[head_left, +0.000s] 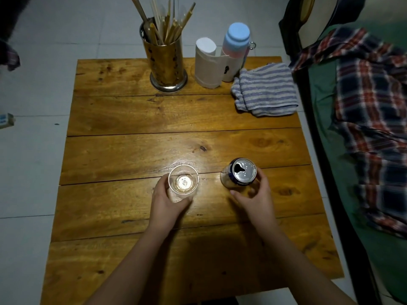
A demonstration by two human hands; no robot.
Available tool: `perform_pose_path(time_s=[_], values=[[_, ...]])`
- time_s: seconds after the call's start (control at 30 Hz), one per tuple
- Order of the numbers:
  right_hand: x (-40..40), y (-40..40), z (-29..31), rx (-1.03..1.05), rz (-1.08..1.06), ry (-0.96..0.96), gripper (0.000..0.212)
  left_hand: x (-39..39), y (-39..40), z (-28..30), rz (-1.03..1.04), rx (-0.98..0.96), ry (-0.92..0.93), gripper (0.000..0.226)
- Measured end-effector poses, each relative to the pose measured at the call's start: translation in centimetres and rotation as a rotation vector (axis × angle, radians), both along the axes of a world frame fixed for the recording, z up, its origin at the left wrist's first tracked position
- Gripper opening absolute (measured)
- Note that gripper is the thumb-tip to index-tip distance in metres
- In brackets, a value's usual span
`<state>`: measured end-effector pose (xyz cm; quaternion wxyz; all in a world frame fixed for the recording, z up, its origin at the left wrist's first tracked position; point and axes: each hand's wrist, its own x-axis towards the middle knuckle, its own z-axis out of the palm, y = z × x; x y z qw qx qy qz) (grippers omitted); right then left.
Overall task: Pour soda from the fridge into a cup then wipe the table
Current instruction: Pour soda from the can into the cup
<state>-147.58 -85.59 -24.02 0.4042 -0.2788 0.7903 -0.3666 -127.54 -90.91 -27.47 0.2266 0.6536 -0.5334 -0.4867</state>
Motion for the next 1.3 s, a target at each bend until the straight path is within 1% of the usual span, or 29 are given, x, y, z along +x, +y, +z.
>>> perform_pose_path(time_s=[0.07,0.13,0.2,0.33,0.5,0.63,0.83,1.13,1.3], values=[[0.2,-0.7,-0.3,-0.017,0.014,0.009,0.096,-0.3,-0.1,0.0,0.018,-0.009,0.035,0.084],[0.4,-1.1,-0.6,-0.025,0.008,0.026,0.096,-0.6,-0.3,0.1,0.036,-0.001,0.057,0.081],[0.5,-1.3,-0.7,-0.054,-0.013,0.035,0.092,-0.8,-0.5,0.1,0.041,-0.005,0.080,0.076],[0.8,-1.5,-0.3,-0.093,-0.045,0.029,0.081,-1.1,-0.9,0.3,0.034,-0.018,0.087,0.075],[0.7,-1.7,1.0,-0.136,-0.013,0.046,0.075,-1.2,-0.9,1.5,0.032,-0.019,0.095,0.074],[0.3,-2.0,4.1,-0.213,0.047,0.071,0.073,-0.8,-0.8,4.0,0.009,-0.029,0.105,0.070],[-0.2,-2.5,9.9,-0.335,0.174,0.169,0.074,-0.6,-1.3,9.5,-0.038,-0.160,0.066,0.066],[-1.1,-1.3,20.1,-0.328,0.407,0.429,0.077,-0.4,0.2,18.5,-0.125,-0.275,0.007,0.066],[-1.2,-0.2,23.4,-0.364,0.549,0.513,0.077,-0.5,1.7,21.6,-0.188,-0.327,-0.030,0.066]])
